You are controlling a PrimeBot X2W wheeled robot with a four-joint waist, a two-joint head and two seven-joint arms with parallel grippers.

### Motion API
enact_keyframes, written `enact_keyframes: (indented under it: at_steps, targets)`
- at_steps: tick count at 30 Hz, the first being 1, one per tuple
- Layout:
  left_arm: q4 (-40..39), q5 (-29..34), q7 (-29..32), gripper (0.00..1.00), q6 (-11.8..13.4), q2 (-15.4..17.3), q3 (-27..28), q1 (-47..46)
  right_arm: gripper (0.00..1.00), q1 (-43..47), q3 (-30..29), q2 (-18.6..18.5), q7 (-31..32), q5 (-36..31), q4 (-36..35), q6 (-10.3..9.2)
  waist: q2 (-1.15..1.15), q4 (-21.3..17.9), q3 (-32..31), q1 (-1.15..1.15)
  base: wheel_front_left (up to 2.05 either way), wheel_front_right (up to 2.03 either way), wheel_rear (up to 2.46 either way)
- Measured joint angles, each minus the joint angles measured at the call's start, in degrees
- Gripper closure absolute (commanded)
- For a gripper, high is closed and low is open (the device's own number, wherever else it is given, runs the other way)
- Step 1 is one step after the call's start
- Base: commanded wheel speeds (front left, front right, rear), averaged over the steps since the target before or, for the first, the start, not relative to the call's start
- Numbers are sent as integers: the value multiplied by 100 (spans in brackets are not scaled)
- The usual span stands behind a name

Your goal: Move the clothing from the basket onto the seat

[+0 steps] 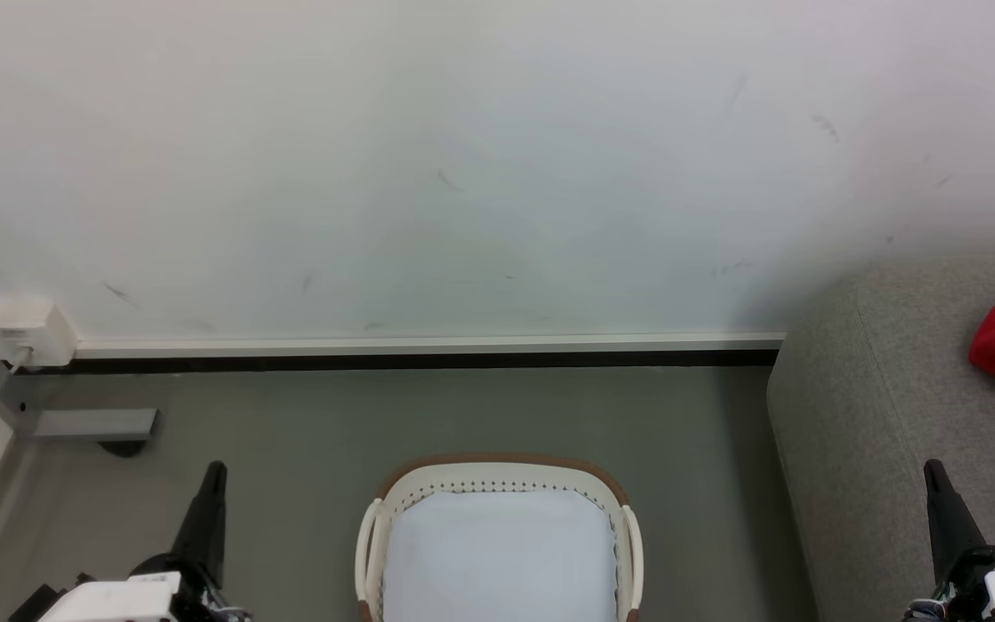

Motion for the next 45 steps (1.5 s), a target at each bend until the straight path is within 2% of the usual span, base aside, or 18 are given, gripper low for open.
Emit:
enact_keyframes:
  at_steps: [45]
  targets:
    - [0, 0, 0, 100, 0, 1, 0, -1, 100, -1, 0, -1, 0, 0, 0, 0, 0, 0, 0, 0, 0, 0, 0]
